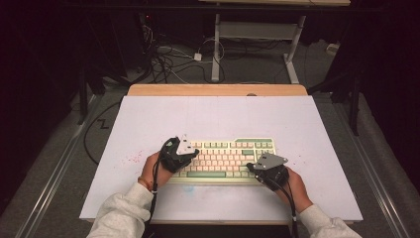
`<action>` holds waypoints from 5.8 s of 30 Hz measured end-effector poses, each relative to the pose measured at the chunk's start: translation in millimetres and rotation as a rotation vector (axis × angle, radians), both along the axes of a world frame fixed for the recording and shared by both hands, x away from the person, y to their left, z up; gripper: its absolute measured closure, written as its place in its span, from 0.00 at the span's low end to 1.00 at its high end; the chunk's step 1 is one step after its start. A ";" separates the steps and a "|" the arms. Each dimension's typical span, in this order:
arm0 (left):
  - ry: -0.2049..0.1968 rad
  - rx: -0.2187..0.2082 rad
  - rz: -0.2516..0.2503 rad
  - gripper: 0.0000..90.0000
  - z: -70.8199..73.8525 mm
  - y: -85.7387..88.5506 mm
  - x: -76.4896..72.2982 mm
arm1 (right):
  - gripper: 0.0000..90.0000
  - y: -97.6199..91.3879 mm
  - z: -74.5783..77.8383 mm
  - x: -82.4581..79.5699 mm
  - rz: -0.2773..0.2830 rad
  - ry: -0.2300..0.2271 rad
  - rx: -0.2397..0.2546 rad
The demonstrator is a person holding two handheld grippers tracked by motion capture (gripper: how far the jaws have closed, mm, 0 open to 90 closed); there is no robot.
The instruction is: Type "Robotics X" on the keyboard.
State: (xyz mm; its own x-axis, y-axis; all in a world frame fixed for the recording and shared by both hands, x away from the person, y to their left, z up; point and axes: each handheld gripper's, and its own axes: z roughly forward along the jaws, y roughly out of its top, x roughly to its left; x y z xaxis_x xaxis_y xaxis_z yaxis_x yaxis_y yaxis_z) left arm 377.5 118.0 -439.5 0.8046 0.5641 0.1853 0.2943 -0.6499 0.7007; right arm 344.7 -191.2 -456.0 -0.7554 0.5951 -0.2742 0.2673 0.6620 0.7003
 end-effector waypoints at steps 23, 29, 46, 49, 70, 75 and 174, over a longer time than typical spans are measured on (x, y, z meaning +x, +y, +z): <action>-0.107 -0.052 0.015 0.97 11.3 26.1 -18.7 | 1.00 -17.5 30.1 -14.6 -0.014 -0.073 0.108; -0.119 -0.046 0.026 0.97 9.4 36.1 -23.7 | 1.00 -18.9 30.8 -15.0 -0.017 -0.074 0.109; -0.145 -0.056 0.042 0.97 5.2 58.8 -39.7 | 1.00 -19.9 32.3 -11.4 -0.018 -0.068 0.112; -0.143 -0.051 0.044 0.93 3.4 61.3 -41.3 | 1.00 -19.6 32.2 -10.2 -0.022 -0.064 0.115; -0.164 -0.067 0.053 0.44 -6.1 68.2 -54.7 | 1.00 -9.4 31.6 -6.8 0.004 -0.059 0.107; -0.171 -0.086 0.082 0.31 -9.9 72.0 -56.9 | 1.00 -4.9 33.2 -4.6 0.012 -0.058 0.113; -0.103 -0.053 0.093 0.25 -32.6 84.6 -76.6 | 0.96 55.6 25.9 30.9 0.064 -0.006 0.098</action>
State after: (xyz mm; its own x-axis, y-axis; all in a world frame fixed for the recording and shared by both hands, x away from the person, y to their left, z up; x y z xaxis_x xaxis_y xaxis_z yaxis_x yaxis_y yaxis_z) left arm 300.9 202.6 -472.1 0.7269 0.6463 0.2322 0.2765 -0.5849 0.7625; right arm 375.6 -135.7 -430.1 -0.7910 0.5702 -0.2216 0.2223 0.6054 0.7642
